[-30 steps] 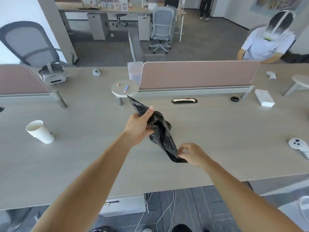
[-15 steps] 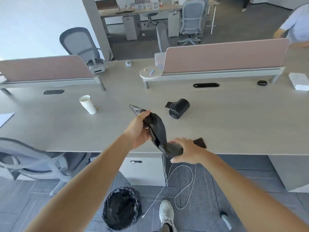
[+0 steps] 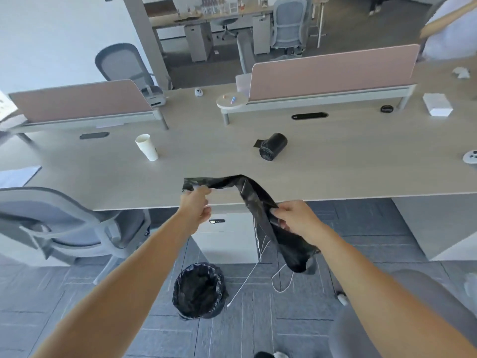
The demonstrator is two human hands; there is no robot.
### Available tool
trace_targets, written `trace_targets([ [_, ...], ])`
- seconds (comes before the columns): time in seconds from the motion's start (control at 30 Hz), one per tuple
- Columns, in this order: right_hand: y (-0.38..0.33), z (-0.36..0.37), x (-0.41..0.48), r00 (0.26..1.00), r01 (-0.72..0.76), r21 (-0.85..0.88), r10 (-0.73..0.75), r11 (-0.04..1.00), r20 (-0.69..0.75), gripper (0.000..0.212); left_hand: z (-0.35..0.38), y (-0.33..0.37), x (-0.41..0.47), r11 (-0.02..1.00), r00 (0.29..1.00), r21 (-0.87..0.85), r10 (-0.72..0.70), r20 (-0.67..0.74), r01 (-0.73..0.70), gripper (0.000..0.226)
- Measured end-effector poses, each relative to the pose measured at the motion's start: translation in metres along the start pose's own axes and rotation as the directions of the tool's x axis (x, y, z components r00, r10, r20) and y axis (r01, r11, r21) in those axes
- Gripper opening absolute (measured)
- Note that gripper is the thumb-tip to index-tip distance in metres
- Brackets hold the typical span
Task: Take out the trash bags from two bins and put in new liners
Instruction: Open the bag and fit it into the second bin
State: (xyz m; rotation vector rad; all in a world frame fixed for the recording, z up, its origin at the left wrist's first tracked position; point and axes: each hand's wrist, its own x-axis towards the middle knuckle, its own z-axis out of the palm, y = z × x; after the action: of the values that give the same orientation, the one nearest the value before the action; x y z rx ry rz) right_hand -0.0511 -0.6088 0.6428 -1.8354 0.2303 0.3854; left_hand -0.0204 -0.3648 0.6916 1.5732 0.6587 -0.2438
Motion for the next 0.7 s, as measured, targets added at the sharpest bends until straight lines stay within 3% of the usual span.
trace_targets([
  [0.1, -0.015, 0.007, -0.030, 0.986, -0.128, 0.412, 0.159, 0.902, -0.042, 0.021, -0.012, -0.020, -0.017, 0.986, 0.987, 0.164, -0.022, 0.162, -0.005, 0.015],
  [0.2, -0.028, 0.027, -0.064, 0.972, -0.146, 0.641, 0.230, 0.754, -0.049, 0.019, -0.021, -0.048, -0.051, 0.937, 0.875, 0.345, -0.125, 0.467, -0.050, 0.031],
  [0.27, -0.035, 0.049, -0.089, 0.962, -0.125, 0.653, 0.253, 0.747, -0.105, 0.018, -0.026, -0.066, -0.076, 0.912, 0.747, 0.397, -0.192, 0.637, -0.104, 0.033],
  [0.33, -0.039, 0.073, -0.116, 0.946, -0.090, 0.643, 0.267, 0.760, -0.183, 0.017, -0.029, -0.090, -0.095, 0.872, 0.683, 0.433, -0.174, 0.709, -0.227, 0.045],
  [0.4, -0.042, 0.095, -0.145, 0.925, -0.042, 0.662, 0.280, 0.748, -0.257, 0.016, -0.035, -0.112, -0.111, 0.788, 0.715, 0.480, -0.072, 0.695, -0.387, 0.066],
  [0.47, -0.040, 0.110, -0.172, 0.886, 0.012, 0.677, 0.306, 0.736, -0.349, 0.016, -0.046, -0.130, -0.122, 0.751, 0.736, 0.449, 0.071, 0.674, -0.484, 0.048],
  [0.57, -0.031, 0.115, -0.213, 0.787, 0.086, 0.640, 0.342, 0.764, -0.514, 0.013, -0.065, -0.144, -0.134, 0.887, 0.695, 0.307, 0.022, 0.718, -0.345, 0.037],
  [0.7, -0.013, 0.109, -0.273, 0.691, 0.128, 0.569, 0.339, 0.812, -0.639, 0.015, -0.076, -0.150, -0.156, 0.925, 0.476, 0.289, -0.143, 0.868, -0.248, 0.030],
])
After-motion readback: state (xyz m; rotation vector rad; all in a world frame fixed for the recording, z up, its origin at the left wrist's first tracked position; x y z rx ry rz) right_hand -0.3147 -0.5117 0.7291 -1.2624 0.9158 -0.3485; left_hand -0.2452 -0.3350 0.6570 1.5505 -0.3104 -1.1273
